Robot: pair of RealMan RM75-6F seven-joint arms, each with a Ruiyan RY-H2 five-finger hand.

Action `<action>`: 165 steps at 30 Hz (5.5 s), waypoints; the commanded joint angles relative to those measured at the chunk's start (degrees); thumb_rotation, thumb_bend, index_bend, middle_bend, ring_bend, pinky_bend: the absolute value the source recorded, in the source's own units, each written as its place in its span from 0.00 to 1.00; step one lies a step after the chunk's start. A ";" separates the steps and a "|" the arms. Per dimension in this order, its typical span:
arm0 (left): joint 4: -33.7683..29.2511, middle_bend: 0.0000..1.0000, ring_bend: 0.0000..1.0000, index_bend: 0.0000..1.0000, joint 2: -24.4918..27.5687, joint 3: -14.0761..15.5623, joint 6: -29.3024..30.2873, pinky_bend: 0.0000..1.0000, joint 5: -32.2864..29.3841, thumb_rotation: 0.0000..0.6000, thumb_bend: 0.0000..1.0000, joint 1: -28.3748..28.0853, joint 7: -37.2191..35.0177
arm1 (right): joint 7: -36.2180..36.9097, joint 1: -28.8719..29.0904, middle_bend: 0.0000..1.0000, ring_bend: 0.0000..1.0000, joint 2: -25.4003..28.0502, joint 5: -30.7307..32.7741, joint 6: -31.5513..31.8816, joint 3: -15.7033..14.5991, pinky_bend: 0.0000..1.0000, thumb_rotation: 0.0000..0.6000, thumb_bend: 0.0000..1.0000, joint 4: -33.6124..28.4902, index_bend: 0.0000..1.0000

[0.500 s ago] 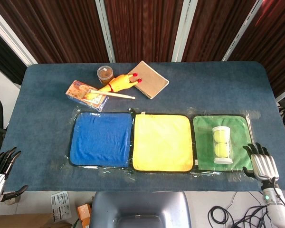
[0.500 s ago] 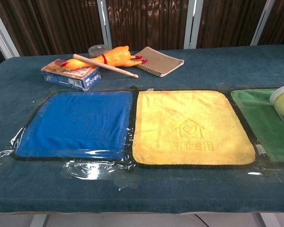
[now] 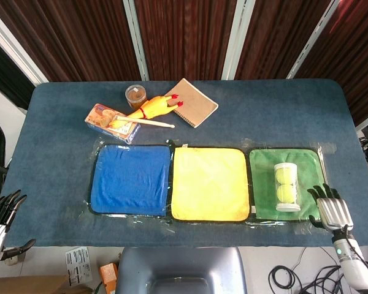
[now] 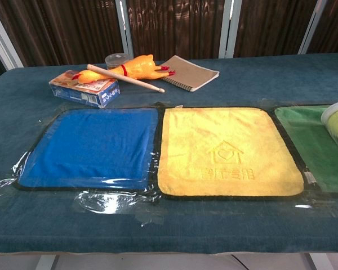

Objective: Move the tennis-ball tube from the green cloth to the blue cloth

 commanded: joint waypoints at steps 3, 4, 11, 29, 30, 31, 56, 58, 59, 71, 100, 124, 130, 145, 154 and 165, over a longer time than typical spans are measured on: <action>0.23 0.00 0.05 0.00 -0.02 0.07 0.43 0.10 0.30 1.00 0.04 0.14 -0.24 | -2.39 2.22 0.13 0.00 -1.04 -0.08 -2.26 -0.04 0.12 1.00 0.25 -0.86 0.22; 0.28 0.00 0.05 0.00 -0.04 0.06 0.51 0.10 0.29 1.00 0.04 0.18 -0.28 | -2.90 2.62 0.13 0.00 -1.22 0.06 -2.65 0.04 0.12 1.00 0.25 -1.04 0.22; 0.56 0.00 0.05 0.00 -0.02 0.05 1.27 0.10 0.34 1.00 0.04 0.55 -0.78 | -7.02 4.82 0.13 0.00 -2.61 0.85 -3.50 0.42 0.12 1.00 0.25 -3.11 0.22; 1.13 0.00 0.05 0.00 0.01 0.27 2.20 0.10 1.14 1.00 0.04 0.88 -1.52 | -15.68 10.62 0.13 0.00 -4.92 5.01 -5.35 2.40 0.12 1.00 0.25 -9.31 0.19; 1.18 0.00 0.05 0.00 0.03 0.28 2.23 0.10 1.16 1.00 0.04 0.90 -1.51 | -16.14 11.00 0.13 0.00 -5.13 5.53 -5.52 2.56 0.12 1.00 0.25 -9.54 0.19; 1.21 0.00 0.05 0.00 0.03 0.27 2.24 0.10 1.14 1.00 0.04 0.91 -1.48 | -16.60 11.35 0.13 0.00 -5.34 5.97 -5.60 2.72 0.12 1.00 0.25 -9.77 0.19; 1.50 0.00 0.05 0.00 0.15 0.29 2.33 0.10 1.33 1.00 0.07 0.83 -1.90 | -24.24 22.16 0.13 0.00 -11.87 16.15 -8.53 5.73 0.12 1.00 0.25 -12.42 0.18; 1.56 0.00 0.05 0.00 0.19 0.28 2.39 0.10 1.29 1.00 0.07 0.85 -2.11 | -25.08 22.97 0.13 0.00 -12.50 17.23 -8.14 5.79 0.12 1.00 0.25 -12.57 0.18; 1.60 0.00 0.05 0.00 0.20 0.28 2.42 0.10 1.31 1.00 0.07 0.85 -2.20 | -25.36 23.34 0.13 0.00 -12.77 17.69 -8.08 5.84 0.12 1.00 0.25 -12.59 0.18; 1.84 0.00 0.05 0.00 0.30 0.29 2.36 0.10 1.33 1.00 0.07 0.77 -2.70 | -29.40 29.67 0.13 0.00 -18.24 23.54 -7.20 7.64 0.12 1.00 0.25 -10.91 0.18; 2.48 0.00 0.05 0.00 0.57 0.50 2.73 0.10 1.71 1.00 0.07 0.78 -4.10 | -35.67 43.94 0.13 0.00 -30.52 36.30 -5.54 11.62 0.12 1.00 0.25 -3.24 0.17; 3.42 0.00 0.05 0.00 0.66 0.52 4.38 0.10 1.96 1.00 0.07 1.50 -5.80 | -29.28 47.34 0.13 0.00 -36.84 31.72 -6.34 12.99 0.12 1.00 0.25 3.62 0.13; 3.22 0.00 0.05 0.00 0.69 0.45 3.96 0.10 1.72 1.00 0.07 1.34 -5.66 | -27.01 47.57 0.13 0.00 -37.52 30.41 -7.91 13.21 0.11 1.00 0.25 5.23 0.10; 3.71 0.00 0.05 0.00 0.67 0.18 4.91 0.10 1.79 1.00 0.07 1.54 -6.59 | -21.36 40.68 0.13 0.00 -29.46 17.30 -0.68 7.22 0.10 1.00 0.25 -4.07 0.05; 5.21 0.02 0.05 0.00 -0.48 -0.41 6.55 0.10 2.25 1.00 0.07 1.61 -7.57 | -11.86 20.57 0.09 0.00 -7.14 -4.01 20.72 -11.47 0.06 1.00 0.25 -18.36 0.00; 1.55 0.02 0.05 0.00 0.33 0.40 0.67 0.13 1.28 1.00 0.04 -0.20 -3.39 | 1.91 3.88 0.01 0.00 -0.59 -9.16 29.63 -18.67 0.00 1.00 0.25 -8.00 0.00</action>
